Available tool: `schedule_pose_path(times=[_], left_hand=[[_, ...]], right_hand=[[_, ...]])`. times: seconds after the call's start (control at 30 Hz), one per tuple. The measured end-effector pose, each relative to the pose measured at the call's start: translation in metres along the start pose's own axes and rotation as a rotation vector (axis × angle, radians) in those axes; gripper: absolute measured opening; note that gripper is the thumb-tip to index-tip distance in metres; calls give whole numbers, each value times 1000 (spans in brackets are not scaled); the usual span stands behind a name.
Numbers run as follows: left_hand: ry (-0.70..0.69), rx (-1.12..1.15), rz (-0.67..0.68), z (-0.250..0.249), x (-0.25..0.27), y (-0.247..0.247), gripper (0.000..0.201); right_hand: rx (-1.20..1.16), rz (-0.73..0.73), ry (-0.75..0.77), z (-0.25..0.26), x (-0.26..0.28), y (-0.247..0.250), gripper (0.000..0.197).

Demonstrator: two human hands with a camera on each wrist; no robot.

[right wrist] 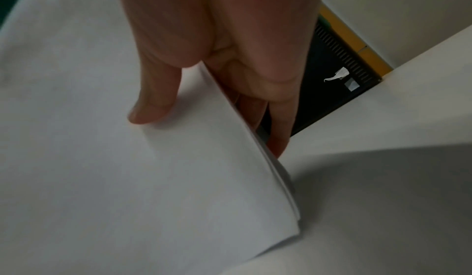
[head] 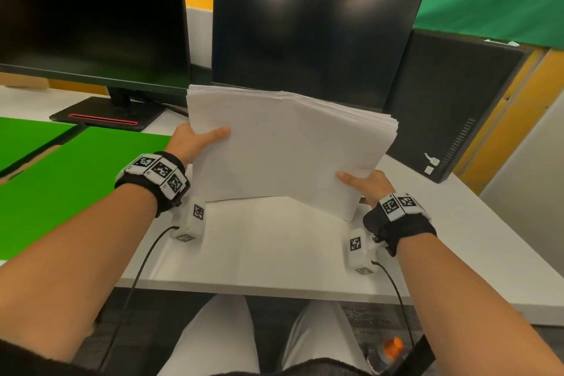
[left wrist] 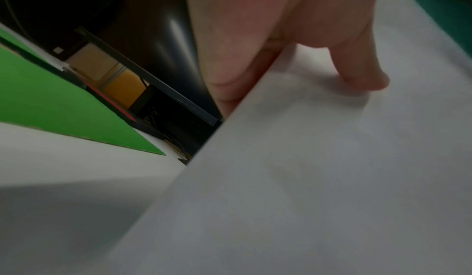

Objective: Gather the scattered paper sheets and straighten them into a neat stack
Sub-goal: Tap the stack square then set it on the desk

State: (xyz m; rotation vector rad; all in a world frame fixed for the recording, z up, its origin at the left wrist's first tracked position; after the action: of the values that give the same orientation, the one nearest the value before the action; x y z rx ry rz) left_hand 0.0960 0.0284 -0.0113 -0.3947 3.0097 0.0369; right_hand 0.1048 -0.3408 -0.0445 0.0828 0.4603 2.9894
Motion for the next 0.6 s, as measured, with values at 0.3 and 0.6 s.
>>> schedule_pose_path(times=[0.3,0.6], left_hand=[[-482,-339,-346,-104,22,23,101],[-498,-703,142,-167,31,-74,36]], right_hand=[[-7,-240,337,74,10,33,35],[445,-253,951,241,71,9,7]])
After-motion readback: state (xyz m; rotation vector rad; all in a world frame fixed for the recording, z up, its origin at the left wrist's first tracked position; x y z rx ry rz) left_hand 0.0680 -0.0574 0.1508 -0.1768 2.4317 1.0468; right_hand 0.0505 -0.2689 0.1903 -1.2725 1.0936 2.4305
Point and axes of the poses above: each hand's wrist, its own x-axis away from the middle knuckle, its own y-axis out of the back of the hand, z = x × y, the point moved 10 cm from there along -x, towards the middle knuckle
